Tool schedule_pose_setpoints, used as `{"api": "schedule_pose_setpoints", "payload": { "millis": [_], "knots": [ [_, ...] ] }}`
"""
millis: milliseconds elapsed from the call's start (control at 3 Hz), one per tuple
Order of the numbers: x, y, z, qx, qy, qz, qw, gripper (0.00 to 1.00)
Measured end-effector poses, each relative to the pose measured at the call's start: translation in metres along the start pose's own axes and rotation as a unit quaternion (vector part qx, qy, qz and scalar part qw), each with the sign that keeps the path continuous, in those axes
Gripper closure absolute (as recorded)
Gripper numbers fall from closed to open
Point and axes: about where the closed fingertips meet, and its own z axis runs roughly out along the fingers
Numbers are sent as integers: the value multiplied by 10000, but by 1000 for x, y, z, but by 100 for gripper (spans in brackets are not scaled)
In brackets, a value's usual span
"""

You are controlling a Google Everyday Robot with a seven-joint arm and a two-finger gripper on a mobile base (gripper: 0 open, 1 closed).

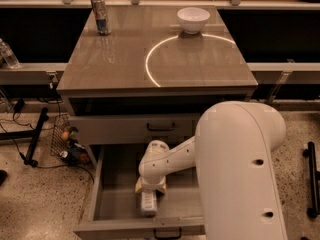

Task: Pick blue plastic bottle from middle drawer and place on counter

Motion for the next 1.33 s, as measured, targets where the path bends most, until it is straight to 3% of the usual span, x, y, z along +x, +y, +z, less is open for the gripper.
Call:
{"api": "schedule_pose_setpoints", "payload": {
  "millis": [333, 667, 1000, 1333],
  "knots": [
    [3, 5, -9, -60, 85, 14, 9999, 57],
    [4, 18, -68, -54, 89, 9, 9999, 88],
    [6, 32, -121, 37, 98, -68, 9999, 100],
    [12, 62, -188, -303, -8, -100, 9995, 100]
  ]
}}
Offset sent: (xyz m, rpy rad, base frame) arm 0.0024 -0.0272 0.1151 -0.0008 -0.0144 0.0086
